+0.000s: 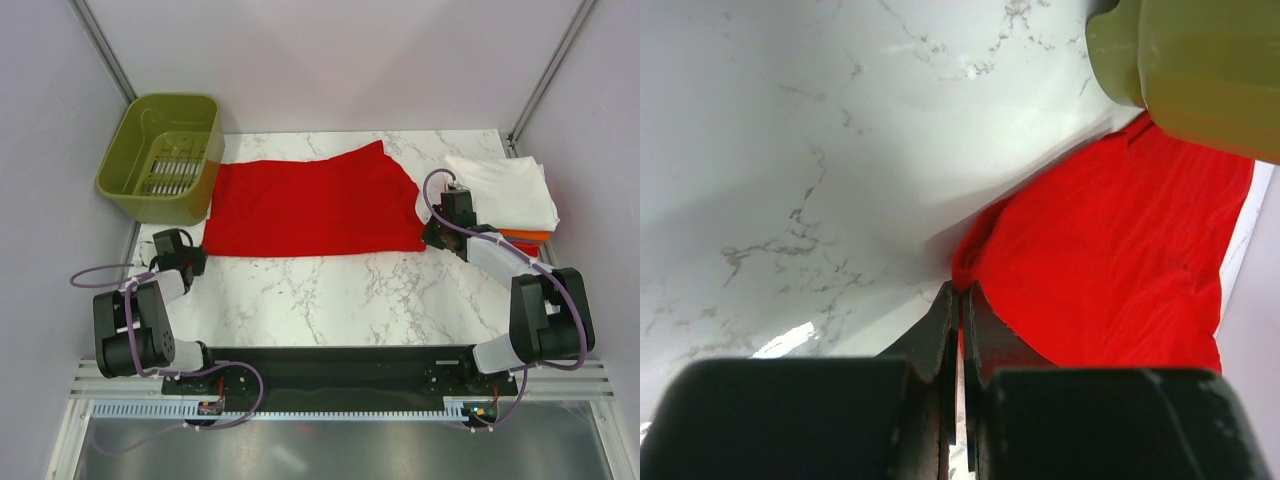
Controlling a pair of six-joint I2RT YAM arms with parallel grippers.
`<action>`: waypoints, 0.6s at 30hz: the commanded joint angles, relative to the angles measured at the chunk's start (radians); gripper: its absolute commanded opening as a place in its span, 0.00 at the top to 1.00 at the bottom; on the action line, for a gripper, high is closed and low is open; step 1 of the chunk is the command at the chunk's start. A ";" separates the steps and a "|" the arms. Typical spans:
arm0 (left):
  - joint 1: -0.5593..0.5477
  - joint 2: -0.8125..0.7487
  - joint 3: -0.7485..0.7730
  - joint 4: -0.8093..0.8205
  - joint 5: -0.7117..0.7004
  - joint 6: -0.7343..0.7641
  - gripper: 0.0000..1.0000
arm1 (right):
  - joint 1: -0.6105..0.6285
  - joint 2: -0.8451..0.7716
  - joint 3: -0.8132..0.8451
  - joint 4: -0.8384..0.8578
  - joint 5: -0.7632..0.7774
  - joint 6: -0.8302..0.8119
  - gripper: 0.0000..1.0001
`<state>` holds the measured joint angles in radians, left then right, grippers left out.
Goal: Fold and stack the t-shirts
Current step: Fold the tshirt
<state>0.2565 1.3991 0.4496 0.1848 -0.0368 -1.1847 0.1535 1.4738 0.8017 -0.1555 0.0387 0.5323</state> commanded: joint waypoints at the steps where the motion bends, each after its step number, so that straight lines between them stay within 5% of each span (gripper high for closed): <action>1: 0.010 -0.063 0.003 -0.025 -0.002 0.056 0.98 | -0.029 -0.046 -0.009 -0.064 -0.003 -0.022 0.97; 18: 0.012 -0.121 -0.058 -0.047 -0.002 0.074 0.98 | -0.011 -0.104 -0.048 -0.062 0.013 -0.040 0.61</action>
<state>0.2607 1.2827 0.3973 0.1356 -0.0193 -1.1629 0.1356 1.4433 0.7719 -0.2195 0.0090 0.5030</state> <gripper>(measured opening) 0.033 0.375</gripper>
